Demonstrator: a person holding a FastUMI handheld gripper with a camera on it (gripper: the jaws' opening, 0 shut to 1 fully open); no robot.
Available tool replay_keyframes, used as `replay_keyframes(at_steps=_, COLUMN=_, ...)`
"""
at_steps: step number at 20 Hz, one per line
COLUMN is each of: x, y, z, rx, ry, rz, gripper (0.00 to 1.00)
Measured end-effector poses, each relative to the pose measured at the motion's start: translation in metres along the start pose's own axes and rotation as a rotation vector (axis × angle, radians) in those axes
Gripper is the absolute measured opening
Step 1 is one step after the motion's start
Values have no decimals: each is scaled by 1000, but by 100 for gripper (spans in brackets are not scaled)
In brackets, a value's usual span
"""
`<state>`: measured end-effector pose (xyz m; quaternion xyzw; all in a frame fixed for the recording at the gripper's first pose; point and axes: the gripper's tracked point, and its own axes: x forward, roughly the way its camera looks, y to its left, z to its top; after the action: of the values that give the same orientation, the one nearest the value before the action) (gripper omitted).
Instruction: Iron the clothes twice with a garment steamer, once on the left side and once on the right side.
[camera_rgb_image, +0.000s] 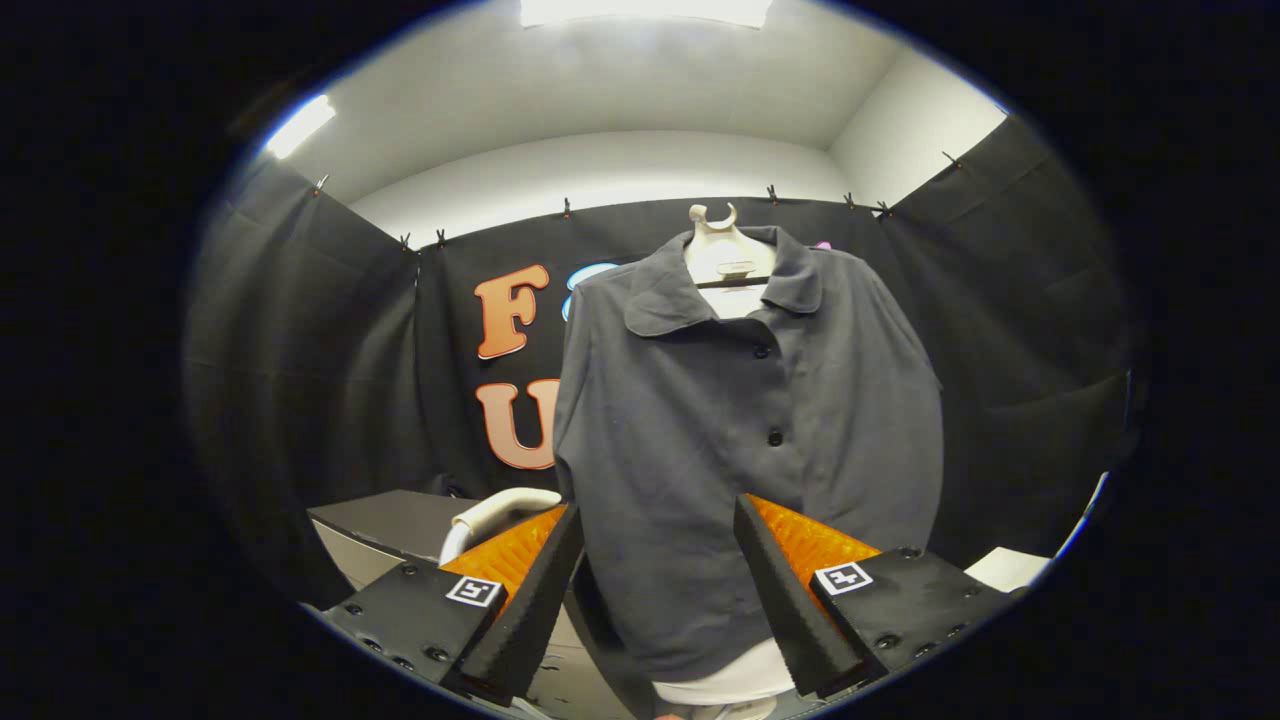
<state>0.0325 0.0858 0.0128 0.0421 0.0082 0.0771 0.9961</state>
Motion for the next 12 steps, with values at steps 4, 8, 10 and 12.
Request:
replay_keyframes(at_steps=4, x=35, y=45, z=8, rx=41, ry=35, rz=92, gripper=98)
replay_keyframes(at_steps=8, x=74, y=91, z=15, rx=61, ry=60, rz=156, gripper=98)
replay_keyframes(at_steps=10, x=92, y=122, z=8, rx=45, ry=104, rz=202, gripper=98)
replay_keyframes(at_steps=12, x=112, y=152, z=-1, rx=28, ry=138, rz=235, gripper=98)
